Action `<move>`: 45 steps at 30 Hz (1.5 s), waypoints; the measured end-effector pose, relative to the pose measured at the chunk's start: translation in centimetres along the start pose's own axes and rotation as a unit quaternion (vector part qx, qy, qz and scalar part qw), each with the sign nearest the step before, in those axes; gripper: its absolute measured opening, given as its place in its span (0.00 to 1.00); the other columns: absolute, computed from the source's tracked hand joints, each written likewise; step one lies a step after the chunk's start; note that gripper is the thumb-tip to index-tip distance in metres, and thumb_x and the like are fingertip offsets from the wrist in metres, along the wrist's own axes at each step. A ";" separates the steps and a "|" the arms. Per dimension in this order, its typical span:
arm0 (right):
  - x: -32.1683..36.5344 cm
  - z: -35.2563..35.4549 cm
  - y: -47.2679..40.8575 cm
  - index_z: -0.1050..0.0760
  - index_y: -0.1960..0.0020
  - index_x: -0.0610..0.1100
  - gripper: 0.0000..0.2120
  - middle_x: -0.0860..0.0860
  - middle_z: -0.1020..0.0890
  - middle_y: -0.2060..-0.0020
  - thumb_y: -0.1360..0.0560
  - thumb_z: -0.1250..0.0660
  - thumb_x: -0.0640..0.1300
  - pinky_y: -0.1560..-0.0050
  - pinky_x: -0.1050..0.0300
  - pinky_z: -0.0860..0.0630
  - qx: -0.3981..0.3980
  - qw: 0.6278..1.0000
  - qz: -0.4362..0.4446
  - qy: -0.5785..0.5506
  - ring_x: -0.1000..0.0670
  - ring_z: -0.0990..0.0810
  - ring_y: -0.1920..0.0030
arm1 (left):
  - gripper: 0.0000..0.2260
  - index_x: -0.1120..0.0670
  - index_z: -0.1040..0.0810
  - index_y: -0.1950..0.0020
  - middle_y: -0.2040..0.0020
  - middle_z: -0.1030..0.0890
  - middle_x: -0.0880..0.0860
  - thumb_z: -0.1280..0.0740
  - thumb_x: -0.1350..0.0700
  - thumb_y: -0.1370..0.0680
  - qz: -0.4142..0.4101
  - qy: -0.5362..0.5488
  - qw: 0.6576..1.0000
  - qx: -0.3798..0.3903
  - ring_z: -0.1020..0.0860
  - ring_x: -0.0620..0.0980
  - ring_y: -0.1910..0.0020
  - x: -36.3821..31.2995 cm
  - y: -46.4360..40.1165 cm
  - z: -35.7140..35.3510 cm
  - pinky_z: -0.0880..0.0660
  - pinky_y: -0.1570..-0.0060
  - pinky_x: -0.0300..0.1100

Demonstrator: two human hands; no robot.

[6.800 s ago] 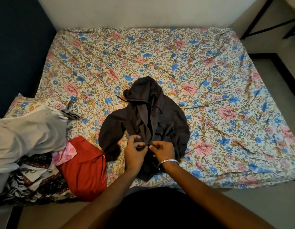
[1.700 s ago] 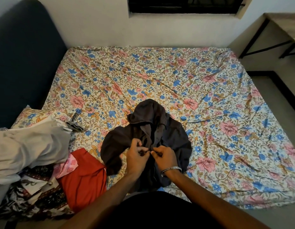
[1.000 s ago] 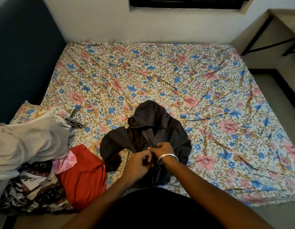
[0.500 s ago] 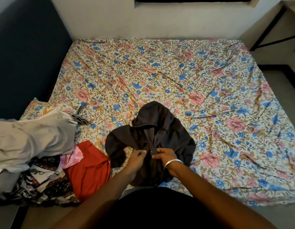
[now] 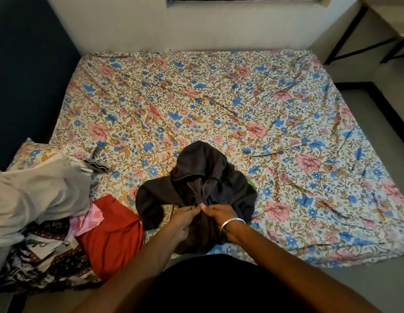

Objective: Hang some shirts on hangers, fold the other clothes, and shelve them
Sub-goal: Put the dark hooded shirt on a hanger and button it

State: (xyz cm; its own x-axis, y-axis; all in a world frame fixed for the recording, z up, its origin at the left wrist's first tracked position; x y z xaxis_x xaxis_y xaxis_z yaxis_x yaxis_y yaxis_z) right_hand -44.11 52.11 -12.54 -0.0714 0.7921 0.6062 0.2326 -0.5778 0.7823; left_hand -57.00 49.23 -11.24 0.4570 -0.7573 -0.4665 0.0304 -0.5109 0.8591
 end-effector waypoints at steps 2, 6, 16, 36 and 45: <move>-0.1 0.0 0.0 0.14 0.57 0.39 0.14 0.39 0.14 0.53 0.33 0.19 0.49 0.42 0.41 0.19 0.000 1.000 -0.008 -0.022 0.37 0.15 0.48 | 0.07 0.64 0.18 0.50 0.56 0.15 0.61 0.31 0.59 0.20 -0.004 0.021 1.000 0.003 0.15 0.55 0.61 0.0 0.2 -0.1 0.18 0.66 0.43; -1.1 0.4 -1.3 0.16 0.57 0.35 0.32 0.36 0.15 0.53 0.49 0.14 0.57 0.42 0.36 0.20 -0.037 0.999 -0.021 -0.015 0.35 0.16 0.49 | 0.11 0.66 0.20 0.42 0.45 0.16 0.63 0.32 0.59 0.18 -0.015 0.028 0.999 0.024 0.17 0.59 0.46 0.0 0.2 0.1 0.17 0.53 0.47; -0.2 0.0 -0.2 0.18 0.50 0.30 0.12 0.35 0.15 0.55 0.29 0.23 0.37 0.46 0.43 0.18 -0.116 0.993 -0.016 0.016 0.43 0.18 0.56 | 0.08 0.65 0.17 0.47 0.57 0.13 0.58 0.26 0.66 0.25 -0.054 -0.045 0.998 0.000 0.14 0.49 0.60 -0.2 0.7 1.0 0.19 0.64 0.39; 3.0 0.1 2.2 0.14 0.50 0.39 0.14 0.45 0.13 0.58 0.32 0.20 0.46 0.48 0.56 0.19 -0.213 0.910 0.204 0.291 0.48 0.15 0.56 | 0.07 0.54 0.19 0.48 0.50 0.17 0.57 0.28 0.65 0.23 -0.189 -0.113 0.972 -0.081 0.19 0.53 0.49 -0.8 -0.4 2.0 0.21 0.45 0.45; 2.9 -0.1 2.4 0.15 0.46 0.39 0.17 0.45 0.13 0.52 0.32 0.19 0.44 0.42 0.55 0.20 -0.196 0.919 0.195 0.281 0.48 0.15 0.51 | 0.06 0.57 0.24 0.44 0.51 0.20 0.56 0.34 0.66 0.19 -0.162 -0.101 0.979 -0.072 0.22 0.48 0.54 -0.6 -0.4 1.5 0.24 0.55 0.37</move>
State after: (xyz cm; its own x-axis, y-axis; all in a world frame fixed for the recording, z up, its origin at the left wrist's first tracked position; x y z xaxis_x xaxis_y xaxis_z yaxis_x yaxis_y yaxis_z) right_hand -43.82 52.95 -8.88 -0.5713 0.3474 0.7436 -0.0130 -0.9097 0.4150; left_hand -58.63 49.22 -11.62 0.2175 -0.6375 -0.7392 0.2771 -0.6858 0.6730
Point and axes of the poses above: each hand's wrist, its own y-axis away from the middle knuckle, its own z-axis out of the back of the hand, x = y × z, the point moved 5 cm from there along -y, towards the middle knuckle
